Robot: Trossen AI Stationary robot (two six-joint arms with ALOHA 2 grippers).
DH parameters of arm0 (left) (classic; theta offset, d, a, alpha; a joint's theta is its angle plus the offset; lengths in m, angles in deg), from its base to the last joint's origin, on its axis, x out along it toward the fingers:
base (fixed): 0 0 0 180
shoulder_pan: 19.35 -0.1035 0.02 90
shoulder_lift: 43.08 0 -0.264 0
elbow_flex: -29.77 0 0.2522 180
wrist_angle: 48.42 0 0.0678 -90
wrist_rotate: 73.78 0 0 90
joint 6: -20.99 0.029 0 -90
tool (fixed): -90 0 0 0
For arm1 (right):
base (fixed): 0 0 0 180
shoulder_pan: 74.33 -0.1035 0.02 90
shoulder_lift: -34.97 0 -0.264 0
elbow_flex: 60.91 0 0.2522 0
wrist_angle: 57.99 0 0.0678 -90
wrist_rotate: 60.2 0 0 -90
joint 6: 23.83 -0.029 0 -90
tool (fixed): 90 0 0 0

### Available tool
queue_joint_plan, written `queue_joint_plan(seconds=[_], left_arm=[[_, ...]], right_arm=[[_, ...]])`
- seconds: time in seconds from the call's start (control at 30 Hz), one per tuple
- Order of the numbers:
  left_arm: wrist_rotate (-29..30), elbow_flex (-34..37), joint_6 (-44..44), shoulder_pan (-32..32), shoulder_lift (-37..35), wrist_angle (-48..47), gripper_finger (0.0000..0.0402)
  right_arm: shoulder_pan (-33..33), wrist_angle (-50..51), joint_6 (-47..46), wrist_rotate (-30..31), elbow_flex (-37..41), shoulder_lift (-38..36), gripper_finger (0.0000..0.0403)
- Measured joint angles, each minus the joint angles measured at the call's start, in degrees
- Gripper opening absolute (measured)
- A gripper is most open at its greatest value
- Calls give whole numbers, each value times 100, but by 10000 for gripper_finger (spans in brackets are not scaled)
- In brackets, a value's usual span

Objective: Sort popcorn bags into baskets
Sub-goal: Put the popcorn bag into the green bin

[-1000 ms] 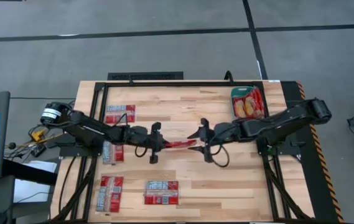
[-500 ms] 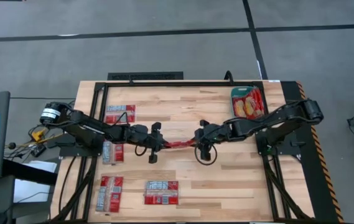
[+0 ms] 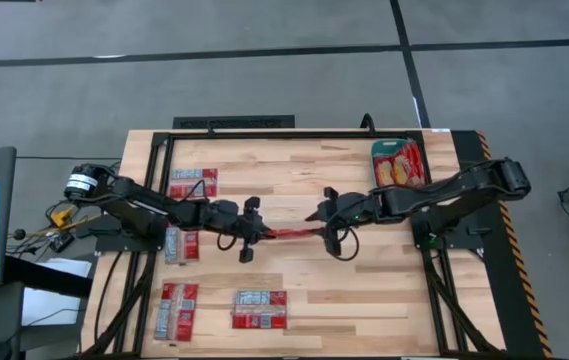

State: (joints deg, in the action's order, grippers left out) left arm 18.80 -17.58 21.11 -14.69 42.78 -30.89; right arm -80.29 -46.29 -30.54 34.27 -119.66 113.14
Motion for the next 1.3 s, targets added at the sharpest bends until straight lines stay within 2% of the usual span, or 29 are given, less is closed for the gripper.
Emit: queue_joint_plan(seconds=[0.17,0.33,0.47,0.53,0.67,0.8,0.87,1.07,1.2,1.3], left_arm=[[12,-290,13,-17,-2,-430,16],[2,-500,79,-20,-4,-693,16],[16,-616,114,-26,-4,-872,16],[16,-637,114,-28,-4,-890,16],[140,-642,110,-28,-4,-881,17],[492,-649,273,-28,-4,-879,58],[916,-649,333,-24,-4,-868,84],[2285,-649,544,-56,-4,-976,153],[2472,-649,593,-188,-4,-996,179],[2327,-649,520,-277,-4,-1002,184]], right_arm=[[5,-398,135,-46,-43,336,246],[48,-384,210,-173,-117,618,246],[59,-409,206,-166,-186,740,198],[70,-415,184,-165,-193,746,150],[85,-359,186,-165,-197,707,29],[122,-52,-503,27,-205,606,18],[61,575,-936,563,-197,353,12],[-454,2554,-2400,2961,-197,-809,13],[-838,4273,-3917,4553,-197,-1575,13],[-962,5730,-5333,5292,-197,-1956,12]])
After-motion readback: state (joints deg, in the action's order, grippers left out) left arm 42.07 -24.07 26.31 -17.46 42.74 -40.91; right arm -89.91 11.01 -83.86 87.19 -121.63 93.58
